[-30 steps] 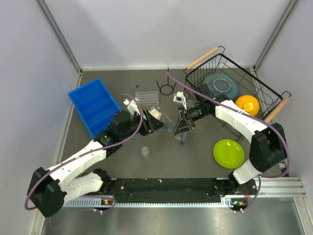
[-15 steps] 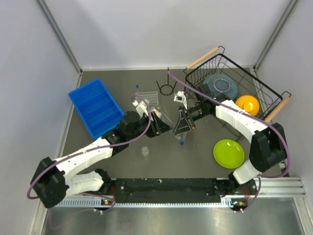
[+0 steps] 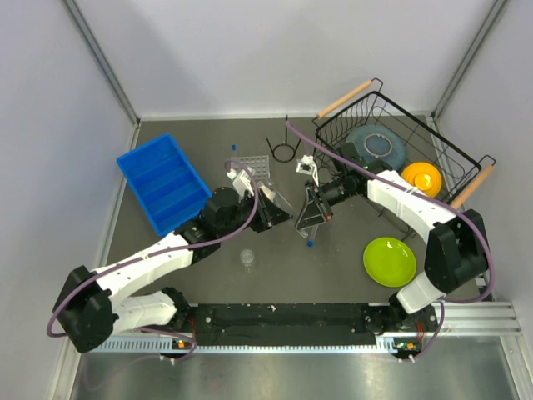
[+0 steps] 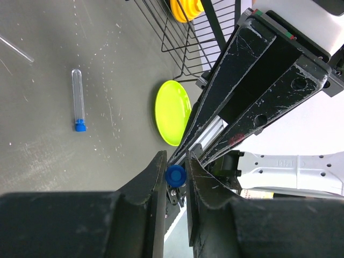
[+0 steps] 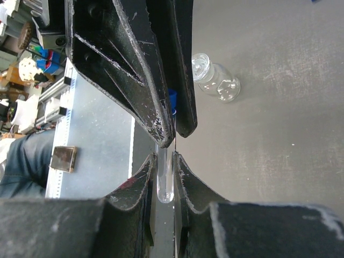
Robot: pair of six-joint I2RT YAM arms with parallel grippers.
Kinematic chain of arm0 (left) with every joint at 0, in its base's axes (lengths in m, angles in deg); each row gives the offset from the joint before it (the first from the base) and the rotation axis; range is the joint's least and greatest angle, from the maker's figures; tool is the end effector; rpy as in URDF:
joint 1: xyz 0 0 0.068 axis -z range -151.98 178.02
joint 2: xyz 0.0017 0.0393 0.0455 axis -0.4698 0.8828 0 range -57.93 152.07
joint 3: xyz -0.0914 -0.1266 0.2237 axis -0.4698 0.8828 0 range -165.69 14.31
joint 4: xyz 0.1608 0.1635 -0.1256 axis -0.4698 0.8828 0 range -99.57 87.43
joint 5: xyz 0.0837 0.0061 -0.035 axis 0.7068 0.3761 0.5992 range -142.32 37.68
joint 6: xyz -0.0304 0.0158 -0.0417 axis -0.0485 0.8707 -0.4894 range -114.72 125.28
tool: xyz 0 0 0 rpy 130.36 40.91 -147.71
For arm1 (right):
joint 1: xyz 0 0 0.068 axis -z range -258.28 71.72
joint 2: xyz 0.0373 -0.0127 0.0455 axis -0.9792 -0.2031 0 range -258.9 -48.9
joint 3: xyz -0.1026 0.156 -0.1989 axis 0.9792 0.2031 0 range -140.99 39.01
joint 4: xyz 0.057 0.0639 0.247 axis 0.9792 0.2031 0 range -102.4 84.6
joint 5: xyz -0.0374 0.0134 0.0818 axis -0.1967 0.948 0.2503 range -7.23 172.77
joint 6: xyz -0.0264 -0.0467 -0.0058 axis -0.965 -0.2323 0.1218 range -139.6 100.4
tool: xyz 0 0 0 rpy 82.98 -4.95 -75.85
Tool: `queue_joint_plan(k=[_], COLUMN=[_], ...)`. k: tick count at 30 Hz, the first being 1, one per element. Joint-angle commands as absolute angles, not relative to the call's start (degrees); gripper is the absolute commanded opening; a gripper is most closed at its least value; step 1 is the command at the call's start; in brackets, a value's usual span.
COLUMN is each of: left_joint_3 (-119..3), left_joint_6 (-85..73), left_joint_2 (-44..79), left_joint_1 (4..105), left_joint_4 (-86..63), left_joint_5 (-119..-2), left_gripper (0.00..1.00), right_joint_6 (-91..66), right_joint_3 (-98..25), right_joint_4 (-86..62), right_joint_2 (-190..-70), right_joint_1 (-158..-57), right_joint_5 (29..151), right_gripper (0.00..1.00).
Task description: Organize the chemistry lab equipment
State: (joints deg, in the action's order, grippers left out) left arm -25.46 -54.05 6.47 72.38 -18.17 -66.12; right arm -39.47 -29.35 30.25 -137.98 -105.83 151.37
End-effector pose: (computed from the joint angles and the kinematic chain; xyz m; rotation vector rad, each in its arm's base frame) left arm 0.1785 -0.1865 0.2739 -0.0842 2.1190 -1.4085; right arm 0.2552 0.1706 0.2691 -1.2678 1.9614 1.6056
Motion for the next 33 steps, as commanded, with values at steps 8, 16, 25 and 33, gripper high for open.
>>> queue_joint_plan(k=[8, 16, 25, 33], left_joint_3=[-31.55, -40.60, -56.16, -64.43], left_joint_6=[-45.01, -31.93, -17.07, -11.95], left_joint_2=[1.66, 7.53, 26.25, 40.14], left_joint_1=[70.31, 52.73, 45.51, 44.11], left_joint_4=[-8.18, -0.26, 0.19, -2.62], left_joint_5=[-58.47, -60.67, -53.30, -45.29], left_gripper=[0.07, 0.07, 0.07, 0.07], right_joint_6=[-47.08, -58.35, -63.80, -65.65], right_joint_3=[-30.69, -30.17, -25.60, -23.05], right_joint_4=[31.18, 34.71, 34.53, 34.53], right_joint_2=[-133.98, -130.11, -129.67, -127.91], right_joint_1=[-103.34, -98.59, -98.32, -98.32], right_joint_5=[144.75, 134.01, 132.86, 134.19], right_gripper=[0.65, 0.70, 0.75, 0.75])
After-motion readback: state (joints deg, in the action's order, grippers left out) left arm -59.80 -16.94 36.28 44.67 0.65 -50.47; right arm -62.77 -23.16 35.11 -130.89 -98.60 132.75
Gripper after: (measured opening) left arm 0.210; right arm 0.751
